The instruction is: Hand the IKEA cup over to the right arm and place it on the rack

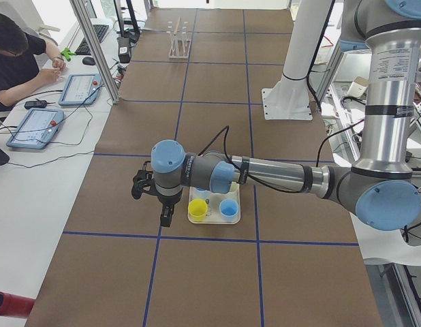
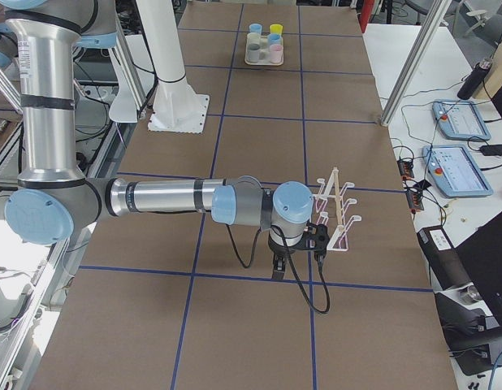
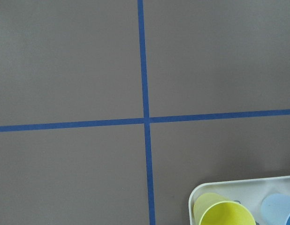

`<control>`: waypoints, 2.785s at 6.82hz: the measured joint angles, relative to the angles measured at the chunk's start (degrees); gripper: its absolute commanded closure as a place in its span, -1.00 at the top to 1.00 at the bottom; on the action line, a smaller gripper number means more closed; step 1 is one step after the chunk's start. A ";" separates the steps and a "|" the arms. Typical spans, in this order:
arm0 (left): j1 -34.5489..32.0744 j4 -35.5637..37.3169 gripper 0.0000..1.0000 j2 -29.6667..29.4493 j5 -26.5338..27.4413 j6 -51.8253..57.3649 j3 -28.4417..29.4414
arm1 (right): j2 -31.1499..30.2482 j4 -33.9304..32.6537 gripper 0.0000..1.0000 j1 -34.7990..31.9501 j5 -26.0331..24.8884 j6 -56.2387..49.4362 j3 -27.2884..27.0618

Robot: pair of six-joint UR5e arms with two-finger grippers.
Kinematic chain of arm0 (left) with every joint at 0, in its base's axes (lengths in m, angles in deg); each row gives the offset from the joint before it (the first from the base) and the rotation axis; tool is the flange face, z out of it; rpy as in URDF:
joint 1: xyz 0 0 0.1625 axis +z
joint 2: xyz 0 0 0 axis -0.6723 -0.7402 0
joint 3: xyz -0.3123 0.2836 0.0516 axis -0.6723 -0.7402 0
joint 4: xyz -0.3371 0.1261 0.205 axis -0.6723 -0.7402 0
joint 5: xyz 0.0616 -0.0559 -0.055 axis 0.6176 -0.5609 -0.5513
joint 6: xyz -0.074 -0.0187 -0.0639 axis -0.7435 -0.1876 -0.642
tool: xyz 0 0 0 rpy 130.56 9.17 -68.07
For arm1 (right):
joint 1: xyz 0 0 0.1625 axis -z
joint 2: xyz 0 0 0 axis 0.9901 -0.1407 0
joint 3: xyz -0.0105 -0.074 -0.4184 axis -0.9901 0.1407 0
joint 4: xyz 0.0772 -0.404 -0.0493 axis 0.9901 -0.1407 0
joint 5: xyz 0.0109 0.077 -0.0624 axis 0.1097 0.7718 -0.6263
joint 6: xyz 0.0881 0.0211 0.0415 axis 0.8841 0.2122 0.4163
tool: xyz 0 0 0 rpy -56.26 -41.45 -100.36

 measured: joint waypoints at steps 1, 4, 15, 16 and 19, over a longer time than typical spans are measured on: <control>0.07 -0.70 1.00 -1.22 -0.74 0.06 0.15 | 0.52 0.02 1.00 0.22 0.26 0.05 -0.58; 3.32 -4.84 1.00 -2.58 -2.54 -1.29 0.45 | 5.35 -0.03 1.00 3.93 2.00 2.08 -1.79; 16.03 -24.01 0.56 3.54 -2.67 -10.46 12.13 | 19.15 0.09 1.00 12.11 5.92 11.47 -4.19; 16.15 -24.11 0.28 4.03 -2.70 -10.31 12.07 | 19.89 0.07 1.00 12.20 6.20 11.69 -3.98; 16.44 -24.20 -0.01 6.06 -2.83 -7.15 11.60 | 20.76 0.00 1.00 12.45 6.30 12.08 -3.66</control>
